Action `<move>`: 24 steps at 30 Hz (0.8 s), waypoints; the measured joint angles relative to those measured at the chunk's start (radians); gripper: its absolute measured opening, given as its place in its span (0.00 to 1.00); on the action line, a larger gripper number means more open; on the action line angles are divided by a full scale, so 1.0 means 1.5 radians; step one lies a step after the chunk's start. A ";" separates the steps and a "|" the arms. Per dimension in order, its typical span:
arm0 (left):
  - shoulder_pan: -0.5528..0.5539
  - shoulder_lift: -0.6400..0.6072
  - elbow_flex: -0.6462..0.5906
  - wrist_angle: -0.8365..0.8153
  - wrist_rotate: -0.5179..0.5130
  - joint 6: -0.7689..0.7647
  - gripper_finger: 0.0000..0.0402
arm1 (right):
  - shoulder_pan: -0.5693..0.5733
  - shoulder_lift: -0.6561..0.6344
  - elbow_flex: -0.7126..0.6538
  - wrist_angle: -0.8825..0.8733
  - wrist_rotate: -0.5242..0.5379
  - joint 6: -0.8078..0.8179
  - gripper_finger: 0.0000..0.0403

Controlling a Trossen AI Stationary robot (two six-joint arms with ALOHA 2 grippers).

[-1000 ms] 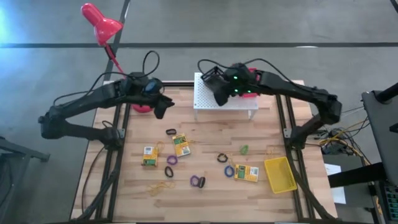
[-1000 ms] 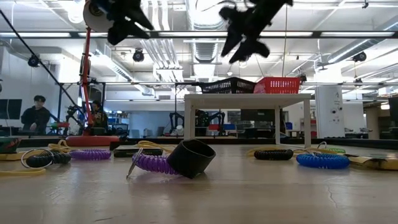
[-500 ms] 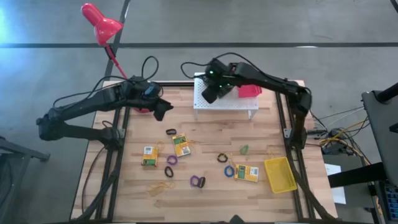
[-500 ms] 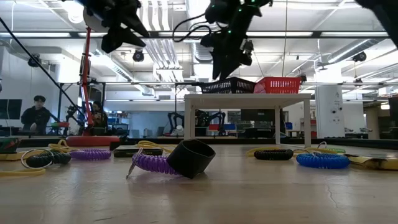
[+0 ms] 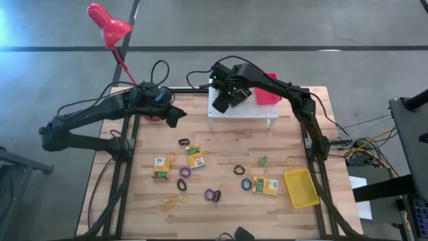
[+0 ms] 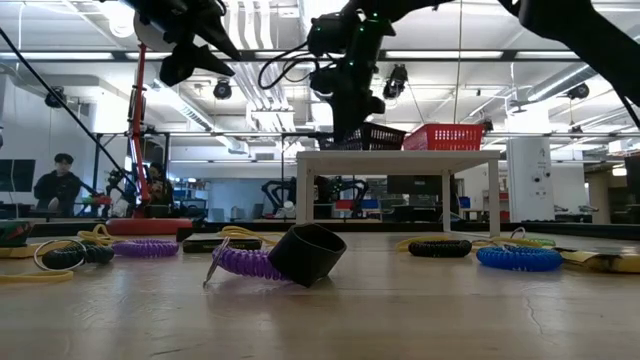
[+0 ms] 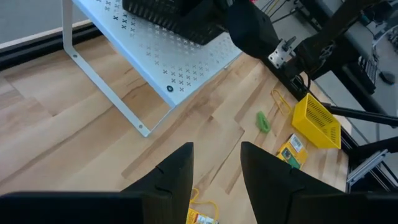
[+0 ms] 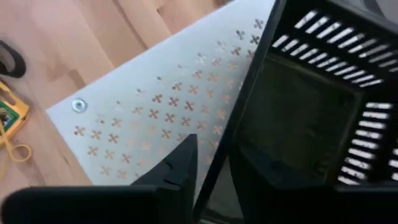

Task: Pick & Place Office Desk Supplies
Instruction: Put the black bin on the shelf

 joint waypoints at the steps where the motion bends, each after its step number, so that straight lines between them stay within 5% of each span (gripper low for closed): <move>1: 0.000 0.000 0.000 0.000 0.000 0.000 0.34 | 0.000 0.000 0.004 -0.003 0.000 -0.001 0.17; 7: 0.000 0.000 0.000 0.000 0.000 0.003 0.34 | 0.000 -0.008 0.006 -0.013 -0.010 -0.081 0.04; 17: 0.000 0.000 -0.002 0.003 0.000 0.022 0.34 | -0.007 -0.026 0.006 -0.037 -0.011 -0.326 0.04; 24: 0.000 0.000 -0.002 0.003 0.000 0.023 0.34 | -0.030 -0.027 0.003 -0.087 -0.003 -0.367 0.03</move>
